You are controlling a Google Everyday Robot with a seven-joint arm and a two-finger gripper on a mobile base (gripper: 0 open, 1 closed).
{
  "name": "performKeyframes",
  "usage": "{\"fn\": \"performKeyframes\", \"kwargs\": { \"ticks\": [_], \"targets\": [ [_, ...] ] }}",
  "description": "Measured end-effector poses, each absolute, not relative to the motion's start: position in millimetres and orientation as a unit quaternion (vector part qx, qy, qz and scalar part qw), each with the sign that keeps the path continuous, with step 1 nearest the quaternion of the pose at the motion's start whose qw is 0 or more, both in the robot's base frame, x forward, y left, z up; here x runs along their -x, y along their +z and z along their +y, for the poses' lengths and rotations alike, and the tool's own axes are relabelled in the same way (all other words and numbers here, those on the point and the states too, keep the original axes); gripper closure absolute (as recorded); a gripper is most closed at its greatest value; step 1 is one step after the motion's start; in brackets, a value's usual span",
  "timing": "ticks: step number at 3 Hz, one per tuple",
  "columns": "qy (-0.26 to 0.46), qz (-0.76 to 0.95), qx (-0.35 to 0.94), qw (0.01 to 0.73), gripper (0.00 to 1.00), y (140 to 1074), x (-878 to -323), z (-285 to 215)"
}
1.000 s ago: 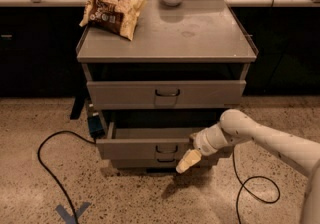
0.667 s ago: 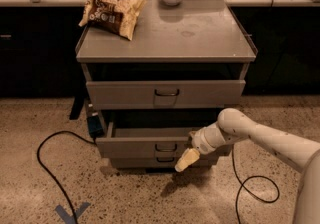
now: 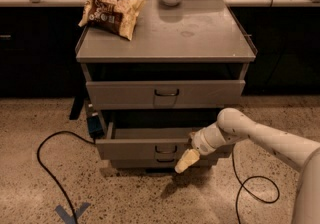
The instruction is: Open middle drawer
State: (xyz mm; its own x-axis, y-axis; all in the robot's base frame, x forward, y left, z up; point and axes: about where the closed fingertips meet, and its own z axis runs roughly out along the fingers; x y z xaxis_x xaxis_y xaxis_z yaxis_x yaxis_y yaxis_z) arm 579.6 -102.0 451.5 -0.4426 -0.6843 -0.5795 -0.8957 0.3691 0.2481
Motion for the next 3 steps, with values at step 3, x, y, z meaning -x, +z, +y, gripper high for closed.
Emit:
{"fn": "performKeyframes", "kwargs": {
  "ticks": [3],
  "targets": [
    [0.296, 0.831, 0.446, 0.152, 0.0, 461, -516, -127]
  ]
}}
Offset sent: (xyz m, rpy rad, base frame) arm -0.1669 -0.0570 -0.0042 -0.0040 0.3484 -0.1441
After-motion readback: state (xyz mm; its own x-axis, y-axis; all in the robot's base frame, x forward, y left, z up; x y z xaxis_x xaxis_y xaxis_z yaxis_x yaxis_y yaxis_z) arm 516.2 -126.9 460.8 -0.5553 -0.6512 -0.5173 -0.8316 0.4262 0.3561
